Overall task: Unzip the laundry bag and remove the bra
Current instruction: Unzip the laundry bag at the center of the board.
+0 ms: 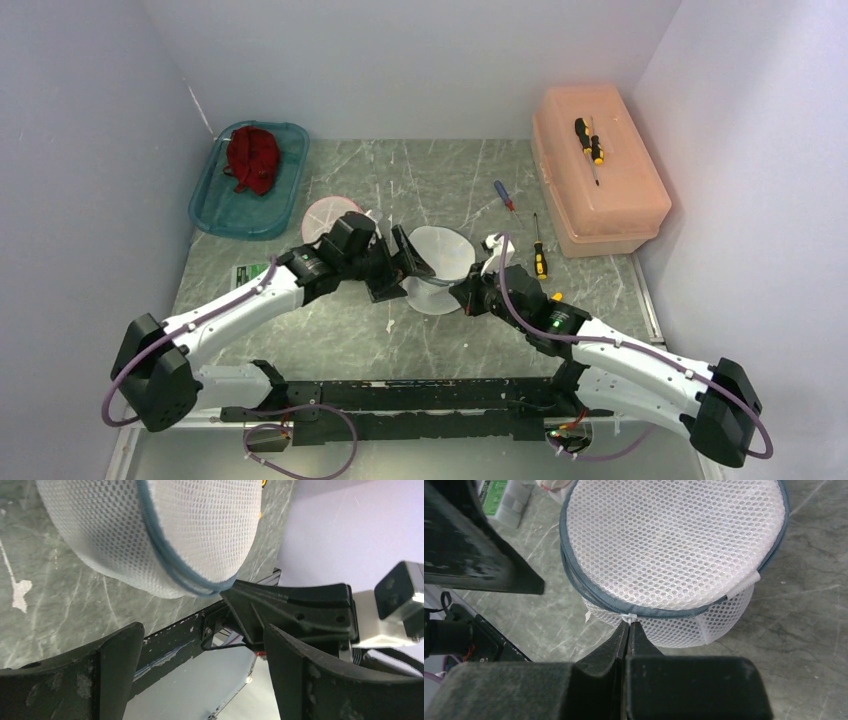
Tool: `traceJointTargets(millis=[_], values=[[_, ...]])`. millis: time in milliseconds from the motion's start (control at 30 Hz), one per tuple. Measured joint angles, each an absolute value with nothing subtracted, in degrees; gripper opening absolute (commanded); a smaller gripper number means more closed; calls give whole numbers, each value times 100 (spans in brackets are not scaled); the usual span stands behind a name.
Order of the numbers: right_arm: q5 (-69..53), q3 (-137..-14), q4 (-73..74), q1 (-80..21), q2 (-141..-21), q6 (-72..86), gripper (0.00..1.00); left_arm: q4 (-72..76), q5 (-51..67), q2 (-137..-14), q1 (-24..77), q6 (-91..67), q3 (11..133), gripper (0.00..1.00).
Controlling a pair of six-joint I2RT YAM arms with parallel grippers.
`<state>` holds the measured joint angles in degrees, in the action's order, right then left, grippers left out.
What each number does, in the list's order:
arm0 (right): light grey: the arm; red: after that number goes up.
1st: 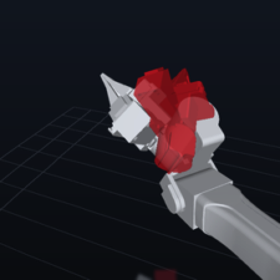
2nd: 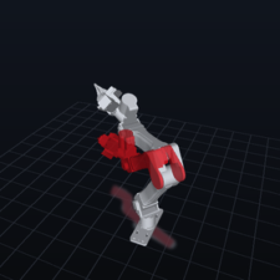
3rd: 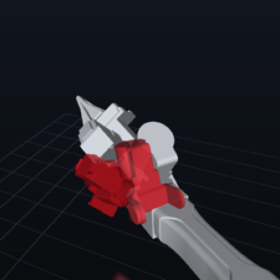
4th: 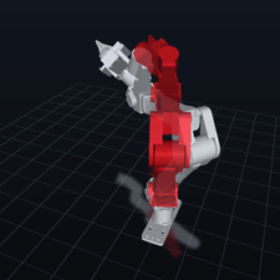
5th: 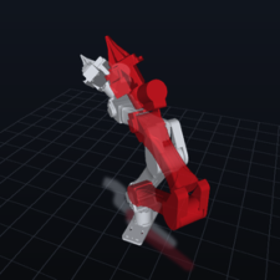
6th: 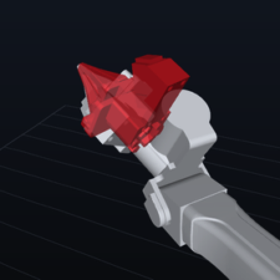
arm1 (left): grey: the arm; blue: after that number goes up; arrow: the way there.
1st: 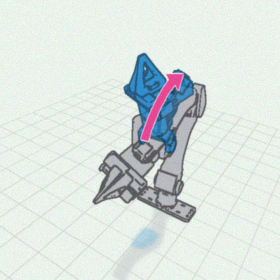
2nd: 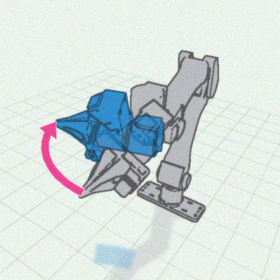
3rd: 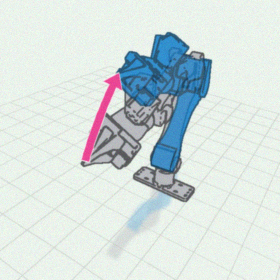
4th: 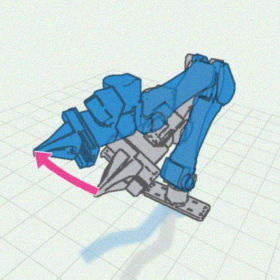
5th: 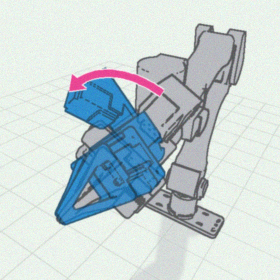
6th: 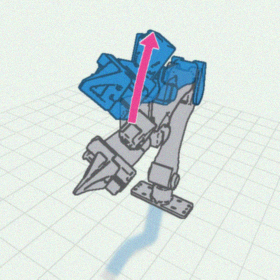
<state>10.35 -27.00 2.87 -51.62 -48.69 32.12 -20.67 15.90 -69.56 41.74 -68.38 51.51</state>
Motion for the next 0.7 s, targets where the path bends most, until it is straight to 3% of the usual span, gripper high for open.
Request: traceJointTargets(millis=[200, 333, 500, 700], values=[[825, -2722, 67, -5221, -5009, 3162, 0, -1909, 1260, -7684, 4394, -7098, 5566, 94], [779, -2738, 27, -5286, -5011, 3114, 0, -1815, 1151, -7909, 4397, -7140, 5673, 81], [781, -2738, 34, -5308, -4941, 3100, 0, -1632, 1149, -8160, 4397, -7188, 5712, 52], [882, -2738, 80, -5308, -4762, 3096, 0, -1487, 1105, -8294, 4390, -7164, 5712, 5]])
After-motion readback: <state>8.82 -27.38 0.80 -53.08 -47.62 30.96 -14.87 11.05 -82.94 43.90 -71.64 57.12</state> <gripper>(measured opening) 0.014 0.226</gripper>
